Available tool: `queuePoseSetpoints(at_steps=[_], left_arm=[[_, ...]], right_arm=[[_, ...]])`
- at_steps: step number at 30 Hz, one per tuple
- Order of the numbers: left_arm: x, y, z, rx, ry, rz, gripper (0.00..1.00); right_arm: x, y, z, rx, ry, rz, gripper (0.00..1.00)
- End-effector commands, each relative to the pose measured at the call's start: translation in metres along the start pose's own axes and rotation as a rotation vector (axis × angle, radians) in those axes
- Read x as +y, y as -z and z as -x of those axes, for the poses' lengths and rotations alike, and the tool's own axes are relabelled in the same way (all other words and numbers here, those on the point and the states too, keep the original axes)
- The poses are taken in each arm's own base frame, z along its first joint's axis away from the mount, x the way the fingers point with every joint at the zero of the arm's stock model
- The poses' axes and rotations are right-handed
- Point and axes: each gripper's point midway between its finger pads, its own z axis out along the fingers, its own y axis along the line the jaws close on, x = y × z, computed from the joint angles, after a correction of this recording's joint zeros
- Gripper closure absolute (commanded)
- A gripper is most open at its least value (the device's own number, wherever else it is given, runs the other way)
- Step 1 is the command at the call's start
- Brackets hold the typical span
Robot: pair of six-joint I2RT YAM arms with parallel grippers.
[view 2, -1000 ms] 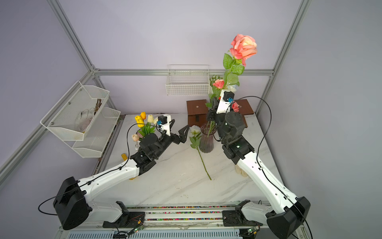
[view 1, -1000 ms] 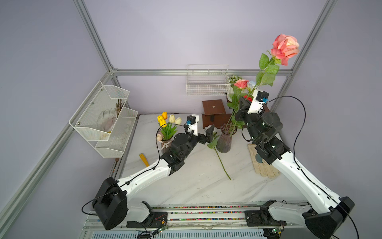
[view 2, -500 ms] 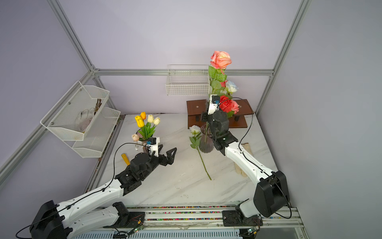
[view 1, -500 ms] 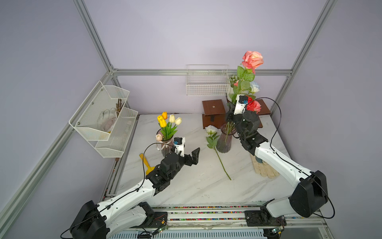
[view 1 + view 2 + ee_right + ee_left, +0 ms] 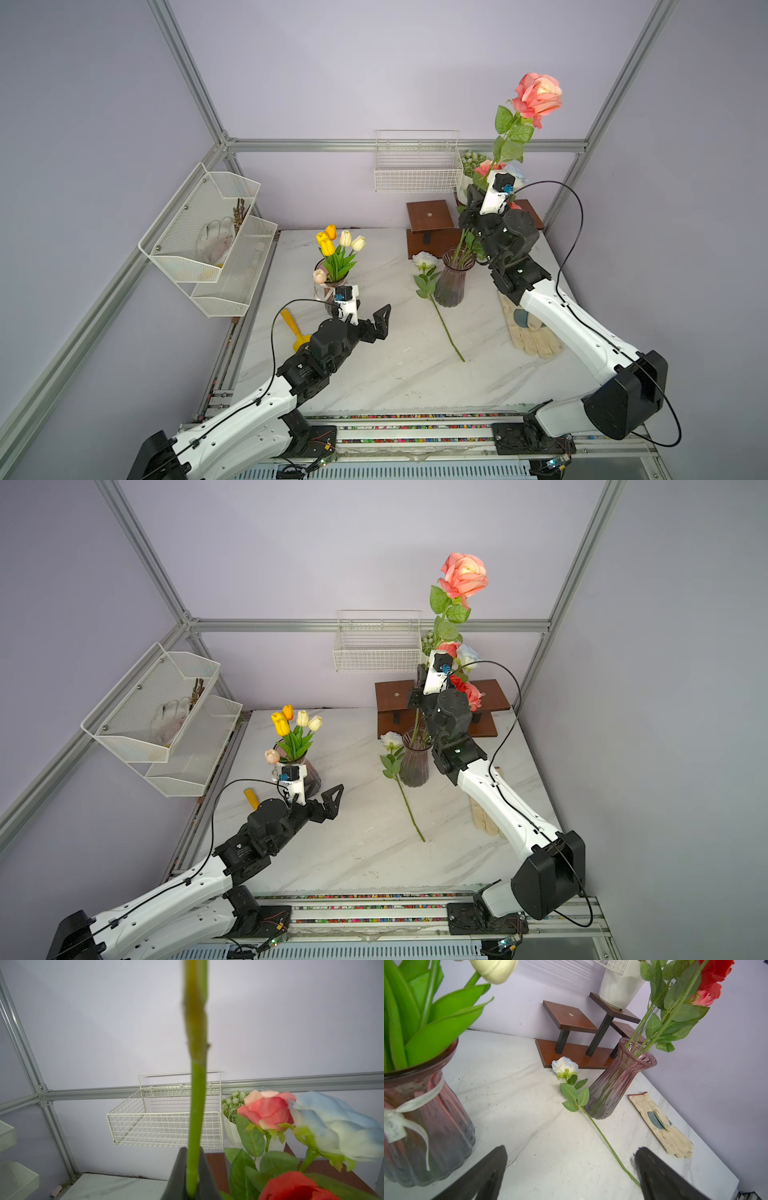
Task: Arrange the flowers in different vases according to their variety
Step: Insert the flower into the vase, then pick up the flower at the center of the board.
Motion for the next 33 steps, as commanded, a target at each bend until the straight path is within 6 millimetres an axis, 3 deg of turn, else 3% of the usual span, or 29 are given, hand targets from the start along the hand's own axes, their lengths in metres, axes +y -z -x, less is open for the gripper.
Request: queuePoseSetpoints(at_steps=[1, 6, 8, 9, 15, 18, 22, 29, 33], left_arm=[[0.006, 0.006, 0.002, -0.015, 0.029, 0.022, 0.0], [0.01, 0.012, 0.004, -0.02, 0.027, 0.032, 0.0], [0.012, 0.014, 0.003, -0.018, 0.025, 0.041, 0.0], [0.014, 0.015, 0.002, -0.014, 0.025, 0.051, 0.0], [0.03, 0.022, -0.004, 0.026, 0.037, 0.134, 0.0], [0.036, 0.025, -0.008, 0.042, 0.046, 0.162, 0.0], [0.045, 0.032, -0.012, 0.053, 0.058, 0.205, 0.0], [0.064, 0.047, -0.022, 0.069, 0.063, 0.275, 0.0], [0.069, 0.051, -0.028, 0.074, 0.075, 0.285, 0.0]], right_arm=[[-0.008, -0.006, -0.029, 0.06, 0.024, -0.023, 1.0], [-0.01, -0.006, -0.076, 0.145, 0.017, -0.005, 1.0], [-0.004, -0.003, -0.087, 0.181, 0.012, 0.033, 0.76], [-0.003, -0.001, -0.091, 0.203, 0.009, 0.043, 0.7], [0.006, 0.029, -0.095, 0.345, -0.053, 0.111, 0.44], [0.017, 0.055, -0.099, 0.447, -0.09, 0.186, 0.37], [0.028, 0.1, -0.114, 0.578, -0.139, 0.244, 0.36], [0.037, 0.181, -0.181, 0.813, -0.092, 0.269, 0.36], [0.041, 0.216, -0.219, 0.907, -0.045, 0.274, 0.36]])
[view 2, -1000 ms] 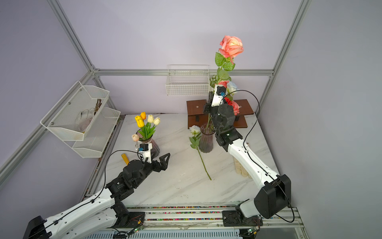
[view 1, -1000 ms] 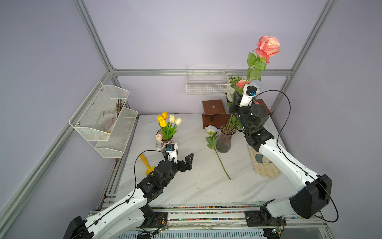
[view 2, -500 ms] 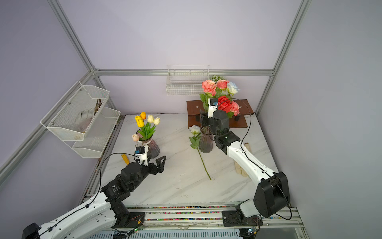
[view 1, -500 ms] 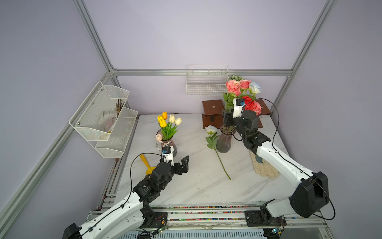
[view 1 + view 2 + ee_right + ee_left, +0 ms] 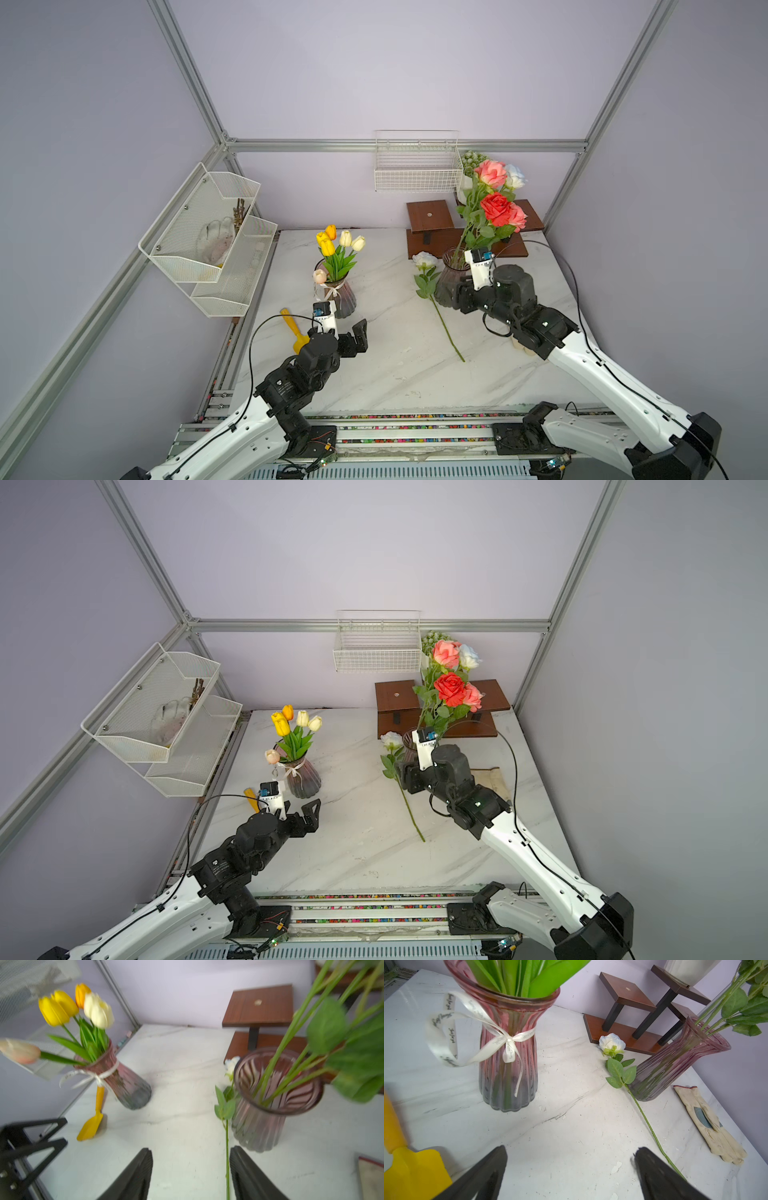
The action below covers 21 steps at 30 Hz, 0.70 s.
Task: Arrange the flowers in different vases according to their variety
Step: Pick up the flower at the center of the board.
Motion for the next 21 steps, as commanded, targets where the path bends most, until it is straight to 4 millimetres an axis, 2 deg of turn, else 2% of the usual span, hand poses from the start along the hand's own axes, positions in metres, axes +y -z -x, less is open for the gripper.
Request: queuePoseSetpoints(at_steps=[1, 5, 9, 14, 21], left_arm=[[0.012, 0.002, -0.004, -0.005, 0.026, 0.04, 0.0], [0.016, 0.003, -0.007, -0.007, 0.035, 0.049, 0.0], [0.018, 0.003, -0.01, -0.002, 0.036, 0.057, 0.0], [0.022, 0.004, -0.013, 0.008, 0.034, 0.068, 0.0], [0.027, 0.01, -0.01, -0.01, 0.035, 0.073, 0.0]], right_arm=[[-0.006, -0.002, -0.054, 0.134, 0.003, -0.046, 0.36], [-0.006, -0.019, -0.095, 0.234, 0.015, -0.048, 0.36], [-0.017, -0.043, -0.12, 0.323, 0.038, -0.117, 0.36], [-0.037, -0.074, -0.14, 0.445, 0.089, -0.243, 0.39], [-0.058, -0.114, -0.152, 0.47, 0.129, -0.352, 0.42]])
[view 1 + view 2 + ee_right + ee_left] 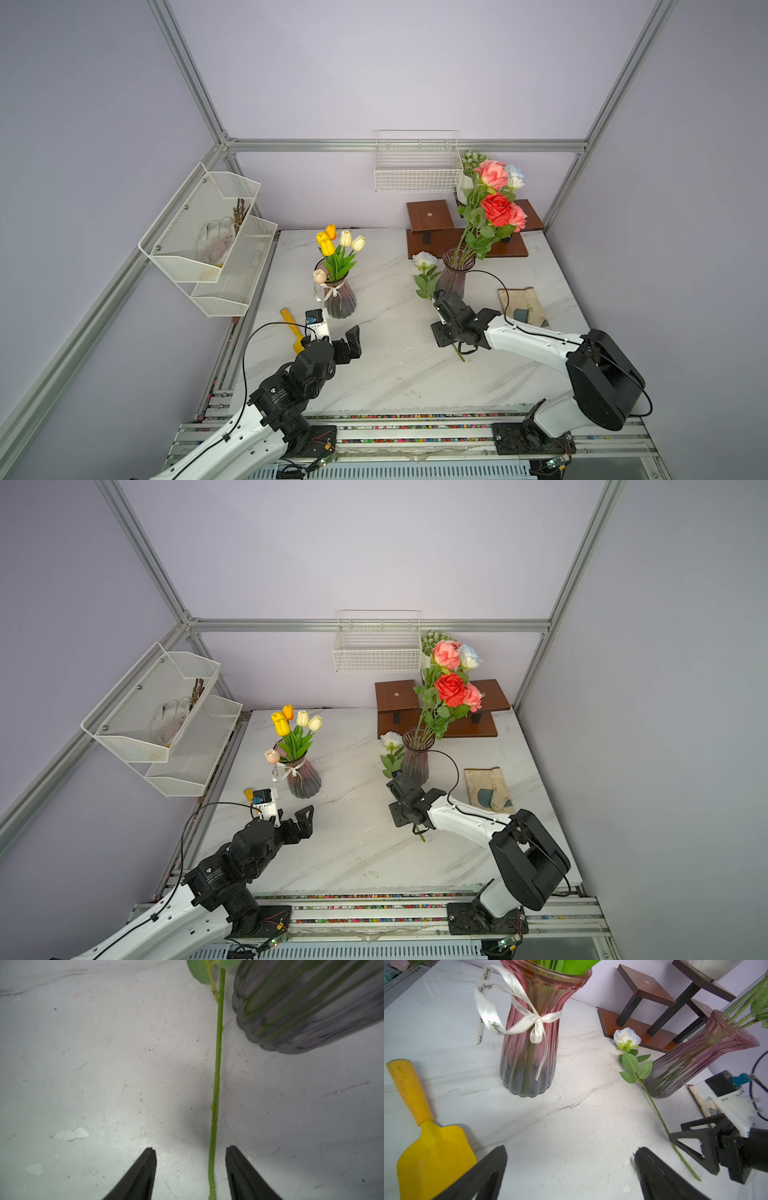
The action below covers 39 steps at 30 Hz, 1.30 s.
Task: Arrange the flowers in different vases according to their variety
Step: Pick up the flower at the center of the board.
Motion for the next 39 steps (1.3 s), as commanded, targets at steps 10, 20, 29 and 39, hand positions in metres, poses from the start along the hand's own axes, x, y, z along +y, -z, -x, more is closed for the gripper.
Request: queuePoseSetpoints(at_steps=[10, 20, 29, 39], left_arm=[[0.009, 0.006, 0.006, -0.032, 0.012, 0.024, 0.0], [0.009, 0.008, 0.006, -0.037, 0.022, 0.017, 0.0], [0.011, 0.01, 0.006, -0.04, 0.028, 0.022, 0.0], [0.016, 0.011, 0.007, -0.051, 0.032, 0.034, 0.0]], right_arm=[[0.007, -0.056, 0.025, -0.021, -0.024, -0.003, 0.49], [0.019, -0.071, 0.038, -0.021, -0.034, 0.086, 0.58], [0.034, -0.035, 0.069, -0.115, -0.014, 0.167, 1.0], [0.042, 0.117, 0.153, -0.588, -0.034, 0.35, 1.0]])
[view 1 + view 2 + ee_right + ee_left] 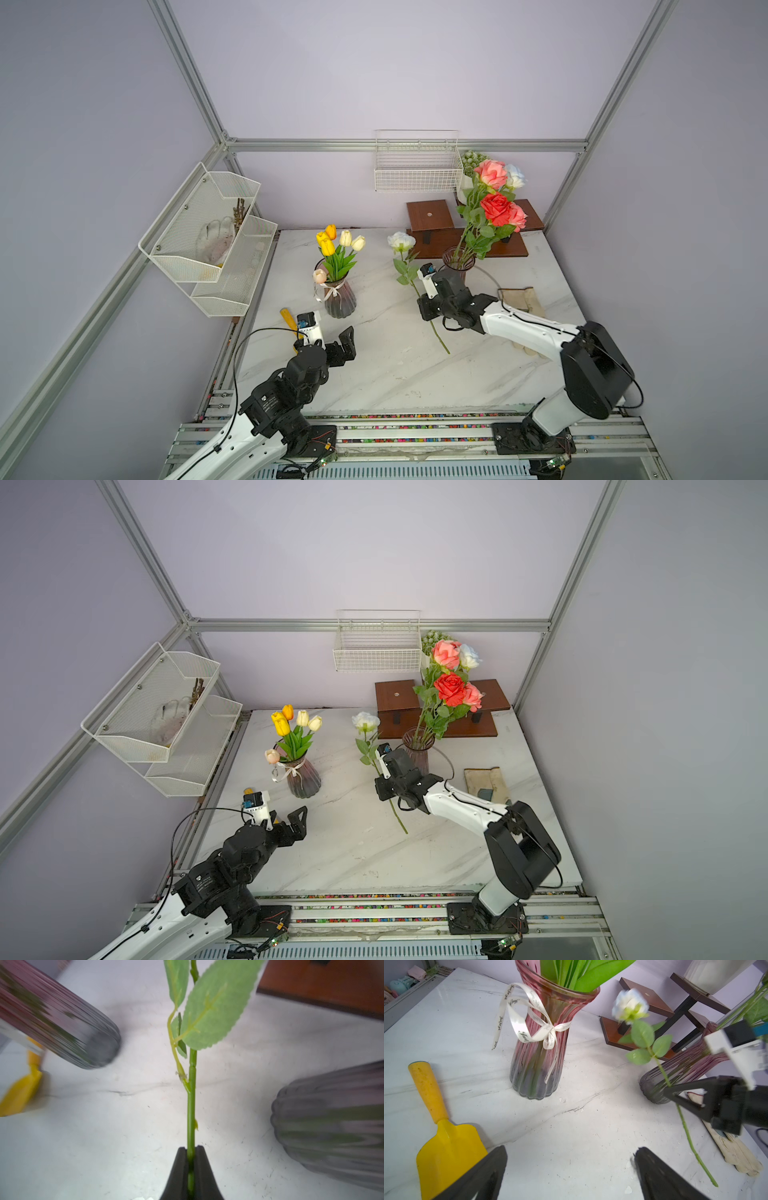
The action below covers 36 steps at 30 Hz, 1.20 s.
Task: Arrange the flowers in different vases according to their variety
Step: Pick up the flower at the center of the board, then insert the flower into the vase.
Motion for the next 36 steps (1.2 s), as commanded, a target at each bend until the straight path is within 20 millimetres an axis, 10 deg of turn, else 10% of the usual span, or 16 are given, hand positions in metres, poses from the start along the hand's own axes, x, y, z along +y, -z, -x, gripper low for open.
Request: queuePoseSetpoints(at_steps=[1, 9, 16, 25, 36], left_arm=[[0.006, 0.0, 0.002, -0.021, 0.02, 0.022, 0.0], [0.005, 0.001, 0.003, -0.029, 0.026, 0.014, 0.0], [0.002, 0.0, 0.005, -0.03, 0.022, 0.01, 0.0], [0.001, 0.0, 0.009, -0.043, 0.015, 0.01, 0.0], [-0.008, -0.004, 0.011, -0.043, 0.012, -0.016, 0.0]], right_arm=[[0.016, 0.045, 0.062, -0.261, 0.015, 0.06, 1.0], [0.0, 0.16, 0.16, -0.793, 0.013, -0.067, 1.0], [-0.035, 0.198, 0.212, -1.038, 0.037, -0.237, 1.0], [-0.068, 0.178, 0.237, -1.11, 0.095, -0.358, 1.0], [-0.1, 0.119, 0.199, -1.025, 0.092, -0.401, 1.0]])
